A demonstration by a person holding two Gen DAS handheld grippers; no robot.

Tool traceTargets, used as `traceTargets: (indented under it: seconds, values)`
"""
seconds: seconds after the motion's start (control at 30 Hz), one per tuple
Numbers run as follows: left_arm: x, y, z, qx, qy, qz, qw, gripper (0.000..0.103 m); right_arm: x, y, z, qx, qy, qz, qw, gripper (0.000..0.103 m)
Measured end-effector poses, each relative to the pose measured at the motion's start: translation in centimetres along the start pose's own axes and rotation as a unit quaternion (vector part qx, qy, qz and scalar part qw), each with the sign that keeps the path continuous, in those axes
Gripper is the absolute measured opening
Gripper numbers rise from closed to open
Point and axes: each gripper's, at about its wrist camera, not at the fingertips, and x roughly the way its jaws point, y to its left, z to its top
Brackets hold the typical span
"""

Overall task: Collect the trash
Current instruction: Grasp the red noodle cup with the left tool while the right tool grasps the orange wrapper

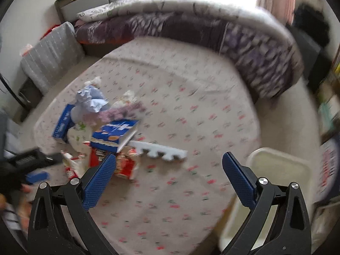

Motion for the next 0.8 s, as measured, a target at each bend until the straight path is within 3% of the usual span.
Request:
traceTargets:
  seconds: [0.13, 0.3, 0.33, 0.4, 0.6, 0.8]
  values:
    - [1.5, -0.8, 0.3, -0.001, 0.012, 0.007, 0.9999, 0.092, 1.1, 0.2, 0.7, 0.019, 0.014, 0.014, 1.000, 0.096]
    - [3.4, -0.5, 0.7, 0.019, 0.045, 0.011, 0.9987, 0.069, 2.8, 1.0, 0.1, 0.034, 0.064, 0.039, 0.997, 0.096]
    - [3.9, -0.2, 0.7, 0.020, 0.061, -0.003, 0.9979, 0.057, 2.8, 1.5, -0.2, 0.027, 0.074, 0.044, 0.996, 0.096]
    - [3.9, 0.3, 0.8, 0.024, 0.070, -0.020, 0.9971, 0.054, 2.6, 2.3, -0.7, 0.007, 0.084, 0.050, 0.995, 0.096]
    - [-0.7, 1.9, 1.8, 0.043, 0.023, -0.068, 0.9965, 0.051, 3.1, 4.8, -2.3, -0.036, 0.126, 0.089, 0.987, 0.090]
    - [-6.5, 4.0, 3.5, 0.048, -0.075, -0.049, 0.9948, 0.051, 5.2, 9.1, -4.7, -0.088, 0.188, 0.122, 0.970, 0.080]
